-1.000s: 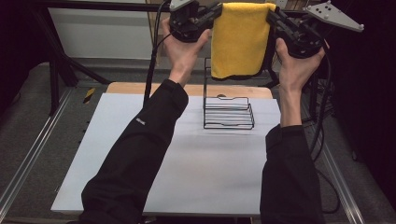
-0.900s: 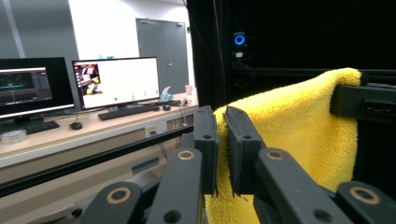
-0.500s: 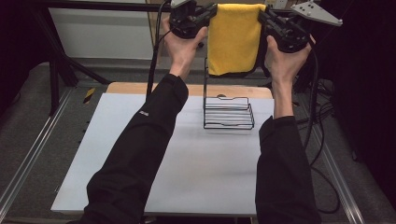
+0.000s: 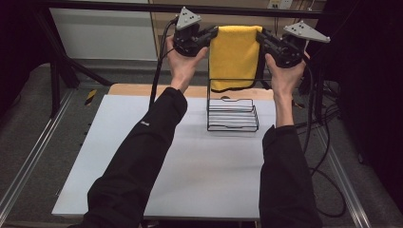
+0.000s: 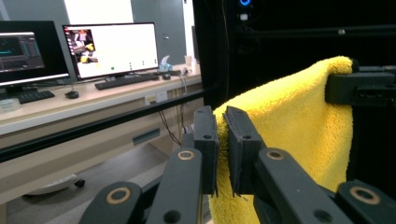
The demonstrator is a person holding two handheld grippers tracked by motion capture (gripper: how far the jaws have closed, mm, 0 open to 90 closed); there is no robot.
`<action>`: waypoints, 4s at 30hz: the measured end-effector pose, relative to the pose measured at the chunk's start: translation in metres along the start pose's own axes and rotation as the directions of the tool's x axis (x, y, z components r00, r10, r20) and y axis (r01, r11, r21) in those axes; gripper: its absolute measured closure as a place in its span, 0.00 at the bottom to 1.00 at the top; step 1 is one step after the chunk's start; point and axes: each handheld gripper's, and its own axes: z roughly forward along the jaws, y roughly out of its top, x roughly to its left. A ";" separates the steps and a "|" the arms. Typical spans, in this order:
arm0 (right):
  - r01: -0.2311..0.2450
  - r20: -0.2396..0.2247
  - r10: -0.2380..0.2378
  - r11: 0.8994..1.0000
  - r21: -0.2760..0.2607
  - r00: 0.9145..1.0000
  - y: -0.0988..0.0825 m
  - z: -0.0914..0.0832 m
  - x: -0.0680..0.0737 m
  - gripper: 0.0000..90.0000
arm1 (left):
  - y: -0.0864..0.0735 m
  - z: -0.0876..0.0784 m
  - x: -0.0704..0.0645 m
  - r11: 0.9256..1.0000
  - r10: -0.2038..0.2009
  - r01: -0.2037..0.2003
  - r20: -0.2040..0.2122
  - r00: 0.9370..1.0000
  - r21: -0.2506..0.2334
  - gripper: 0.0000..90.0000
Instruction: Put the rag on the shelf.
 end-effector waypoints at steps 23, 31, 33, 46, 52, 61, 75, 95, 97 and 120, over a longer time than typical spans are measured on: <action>-0.039 -0.021 0.040 0.999 0.026 0.999 -0.034 -0.033 -0.007 0.89 | -0.017 -0.007 -0.025 1.000 0.016 -0.018 0.082 0.997 0.024 0.93; -0.032 -0.027 0.032 0.999 0.010 0.999 -0.028 -0.037 -0.005 0.89 | -0.011 -0.013 -0.027 1.000 0.021 -0.022 0.087 0.996 0.020 0.93; -0.028 -0.029 0.028 1.000 0.011 0.999 -0.028 -0.039 -0.003 0.89 | -0.012 -0.015 -0.028 0.999 0.024 -0.026 0.093 0.995 0.026 0.93; -0.004 -0.044 0.006 0.998 0.059 0.999 -0.034 -0.054 0.004 0.88 | -0.020 -0.029 -0.040 0.996 0.036 -0.046 0.127 0.991 0.071 0.93; 0.004 -0.057 0.001 0.996 0.084 0.998 -0.041 -0.062 0.006 0.88 | -0.027 -0.033 -0.048 0.994 0.041 -0.055 0.140 0.989 0.096 0.92; 0.017 -0.074 -0.009 0.994 0.112 0.997 -0.049 -0.071 0.011 0.88 | -0.038 -0.038 -0.054 0.989 0.027 -0.048 0.145 0.989 0.142 0.91; 0.031 -0.099 -0.015 0.985 0.167 0.995 -0.070 -0.078 0.017 0.88 | -0.066 -0.038 -0.061 0.980 0.009 -0.039 0.150 0.989 0.195 0.90; 0.030 -0.154 0.004 0.975 0.222 0.988 -0.088 -0.085 0.018 0.76 | -0.089 -0.037 -0.068 0.962 0.019 -0.062 0.162 0.987 0.264 0.91; 0.033 -0.160 0.002 0.976 0.216 0.987 -0.085 -0.088 0.020 0.73 | -0.091 -0.038 -0.069 0.962 0.034 -0.076 0.159 0.987 0.262 0.91; -0.063 -0.084 0.098 0.937 0.343 0.992 -0.123 -0.058 0.017 0.96 | -0.122 -0.033 -0.068 0.942 -0.032 -0.026 0.166 0.986 0.336 0.79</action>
